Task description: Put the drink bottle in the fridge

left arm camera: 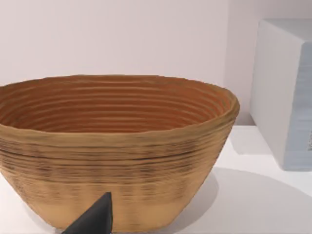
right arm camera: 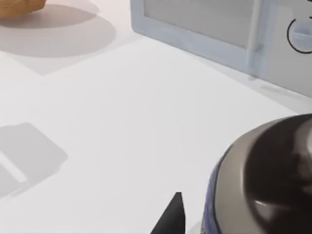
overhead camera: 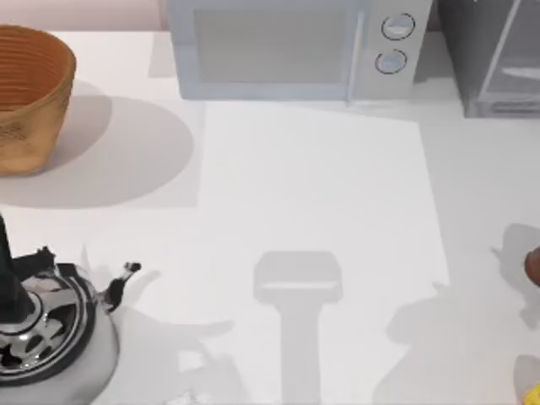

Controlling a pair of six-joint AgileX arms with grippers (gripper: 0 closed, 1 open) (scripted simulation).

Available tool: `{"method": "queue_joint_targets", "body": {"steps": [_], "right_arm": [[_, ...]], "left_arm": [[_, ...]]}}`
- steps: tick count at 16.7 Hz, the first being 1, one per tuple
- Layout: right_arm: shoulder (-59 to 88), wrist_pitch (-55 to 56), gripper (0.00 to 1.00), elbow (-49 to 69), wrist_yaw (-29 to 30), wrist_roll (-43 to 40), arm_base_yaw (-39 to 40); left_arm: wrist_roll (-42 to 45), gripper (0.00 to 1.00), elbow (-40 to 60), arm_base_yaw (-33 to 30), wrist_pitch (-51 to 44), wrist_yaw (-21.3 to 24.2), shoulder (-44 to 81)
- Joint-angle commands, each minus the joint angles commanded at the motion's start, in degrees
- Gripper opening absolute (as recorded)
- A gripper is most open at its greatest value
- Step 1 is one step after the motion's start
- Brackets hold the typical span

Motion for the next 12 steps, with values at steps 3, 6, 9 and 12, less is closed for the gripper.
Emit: {"method": "queue_joint_targets", "body": {"steps": [3, 6, 9, 12], "right_arm": [[-0.03, -0.03, 0.01, 0.0, -0.02, -0.02, -0.02], [-0.45, -0.54, 0.01, -0.38, 0.75, 0.49, 0.44], [-4.51, -4.04, 0.01, -2.16, 5.54, 2.88, 1.88], [-13.24, -9.7, 0.01, -4.73, 13.08, 6.53, 4.79]], "left_arm": [[0.0, 1.0, 0.0, 0.0, 0.0, 0.0, 0.0], [0.0, 1.0, 0.0, 0.0, 0.0, 0.0, 0.0], [0.0, 1.0, 0.0, 0.0, 0.0, 0.0, 0.0], [0.0, 1.0, 0.0, 0.0, 0.0, 0.0, 0.0]]}}
